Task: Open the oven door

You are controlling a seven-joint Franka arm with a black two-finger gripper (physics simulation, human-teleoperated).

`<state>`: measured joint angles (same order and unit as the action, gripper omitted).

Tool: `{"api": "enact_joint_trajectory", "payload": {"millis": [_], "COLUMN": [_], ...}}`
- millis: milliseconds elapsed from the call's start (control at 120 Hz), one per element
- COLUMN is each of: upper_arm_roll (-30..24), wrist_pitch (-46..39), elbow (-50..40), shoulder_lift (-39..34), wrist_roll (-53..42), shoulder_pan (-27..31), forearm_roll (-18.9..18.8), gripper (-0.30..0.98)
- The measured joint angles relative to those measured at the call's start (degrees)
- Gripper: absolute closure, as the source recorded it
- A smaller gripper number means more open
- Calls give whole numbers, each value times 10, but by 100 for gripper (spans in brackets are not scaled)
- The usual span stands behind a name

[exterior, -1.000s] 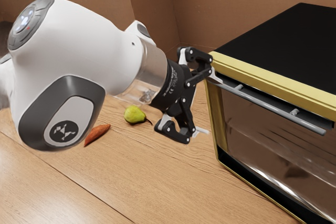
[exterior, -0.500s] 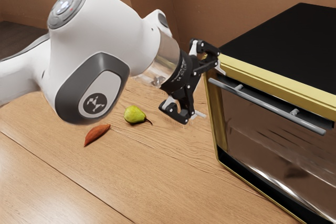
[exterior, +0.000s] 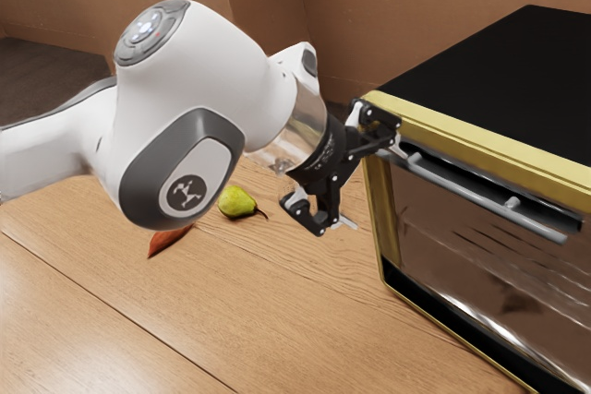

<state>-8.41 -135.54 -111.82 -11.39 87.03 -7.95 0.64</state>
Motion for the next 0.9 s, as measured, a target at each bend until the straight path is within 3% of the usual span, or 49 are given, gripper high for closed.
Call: {"api": "enact_joint_trajectory", "payload": {"millis": [75,142,258,342,417,458,492,525,608,667,717,792,900], "upper_arm_roll": [0,-24,-66,-172,-281,-314,-321,-295,-186,-8,76,116,128], "wrist_pitch": [-1,-3,-19,-28,-28,-18,-4,25,158,247,310,380,443], "elbow": [-24,-80,-194,-279,-350,-380,-380,-332,-79,55,95,104,79], "shoulder_lift": [-16,-71,-159,-285,-454,-548,-574,-548,-354,-220,-159,-104,-93], "wrist_roll": [-11,-20,-32,-42,-61,-73,-81,-89,-106,-113,-121,-147,-181], "shoulder_pan": [7,48,96,196,296,326,336,342,324,173,100,68,51], "forearm_roll": [3,8,62,144,259,312,332,316,206,136,93,53,29], "gripper": [0,0,0,0,0,0,0,0,0,0,0,0,0]}}
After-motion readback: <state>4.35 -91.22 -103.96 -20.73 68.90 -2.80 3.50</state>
